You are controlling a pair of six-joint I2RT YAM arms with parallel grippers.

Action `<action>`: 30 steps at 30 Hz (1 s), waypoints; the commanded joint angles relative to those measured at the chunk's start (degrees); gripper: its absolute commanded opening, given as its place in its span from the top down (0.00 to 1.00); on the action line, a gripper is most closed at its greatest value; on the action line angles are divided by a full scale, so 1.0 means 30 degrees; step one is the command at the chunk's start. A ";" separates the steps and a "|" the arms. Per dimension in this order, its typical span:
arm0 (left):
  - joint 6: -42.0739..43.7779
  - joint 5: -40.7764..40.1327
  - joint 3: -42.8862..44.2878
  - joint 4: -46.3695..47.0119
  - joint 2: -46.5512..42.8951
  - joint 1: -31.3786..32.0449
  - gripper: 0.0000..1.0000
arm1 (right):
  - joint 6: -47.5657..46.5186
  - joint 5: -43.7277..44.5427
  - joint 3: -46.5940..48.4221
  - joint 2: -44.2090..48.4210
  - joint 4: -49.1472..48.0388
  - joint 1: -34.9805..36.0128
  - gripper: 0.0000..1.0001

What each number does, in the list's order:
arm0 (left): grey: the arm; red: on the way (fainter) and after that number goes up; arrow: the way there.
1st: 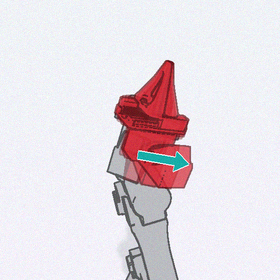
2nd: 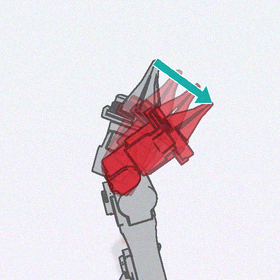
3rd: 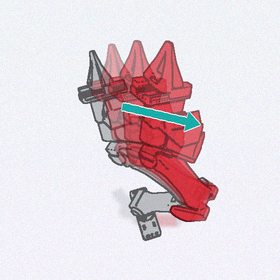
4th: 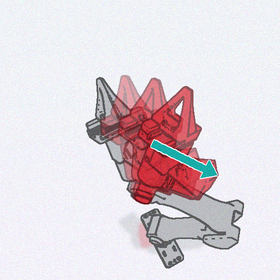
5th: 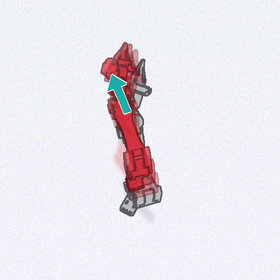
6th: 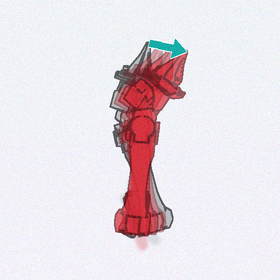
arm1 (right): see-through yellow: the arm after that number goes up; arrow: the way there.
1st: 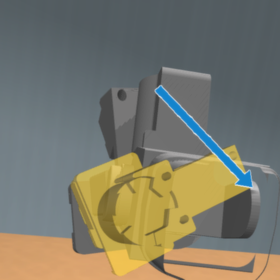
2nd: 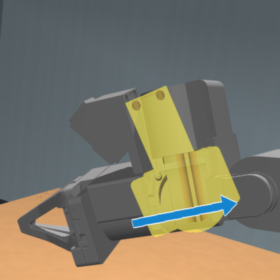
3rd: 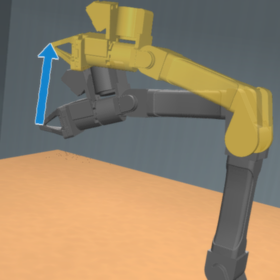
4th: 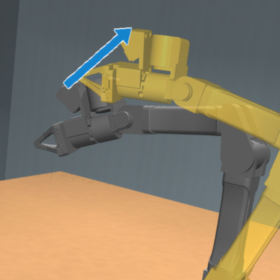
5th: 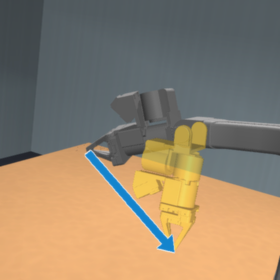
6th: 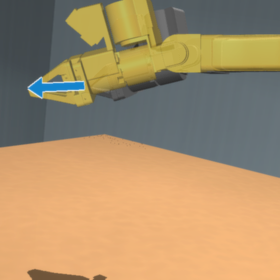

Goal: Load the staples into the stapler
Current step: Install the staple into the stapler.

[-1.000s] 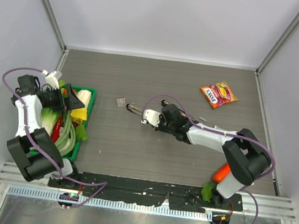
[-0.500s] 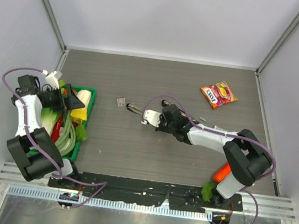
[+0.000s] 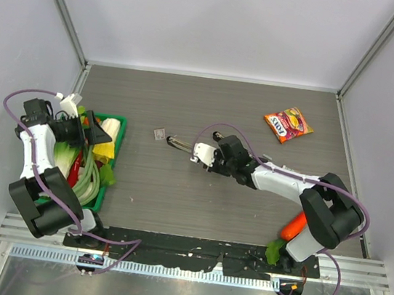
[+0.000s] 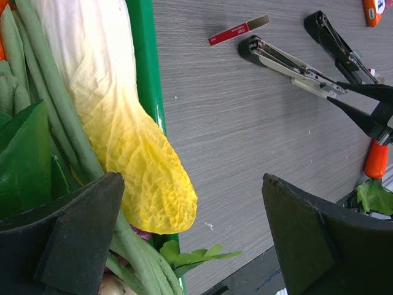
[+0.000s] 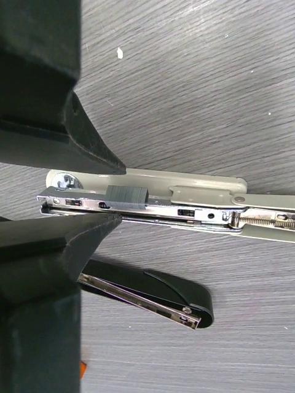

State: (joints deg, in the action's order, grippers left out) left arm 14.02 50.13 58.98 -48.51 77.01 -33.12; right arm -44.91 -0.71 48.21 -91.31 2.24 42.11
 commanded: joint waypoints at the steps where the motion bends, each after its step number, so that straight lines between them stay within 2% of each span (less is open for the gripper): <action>1: 0.0307 0.0194 -0.0032 0.0057 0.0169 -0.0179 0.00 | -0.0178 0.0149 -0.0072 0.0320 -0.1500 0.0056 0.61; 7: 0.0336 0.0165 -0.0060 0.0057 0.0198 -0.0179 0.00 | -0.0587 0.2227 -0.0482 -0.0413 -0.2912 0.0612 0.60; 16: 0.0365 0.0224 -0.0031 0.0057 0.0257 -0.0179 0.00 | -0.1028 0.2668 -0.0688 -0.0941 -0.3031 0.0818 0.60; 22: 0.0336 0.0253 -0.0002 0.0028 0.0286 -0.0179 0.00 | -0.1086 0.3341 -0.0805 -0.1087 -0.3792 0.0906 0.66; 30: 0.0336 0.0253 -0.0031 0.0028 0.0286 -0.0179 0.00 | -0.1320 0.3460 -0.0951 -0.1322 -0.3970 0.1023 0.69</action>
State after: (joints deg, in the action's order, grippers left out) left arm 14.06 50.17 58.98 -48.49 77.65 -33.12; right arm -48.18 8.75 45.84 -94.89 -6.92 44.69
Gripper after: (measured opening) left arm 0.996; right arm 0.319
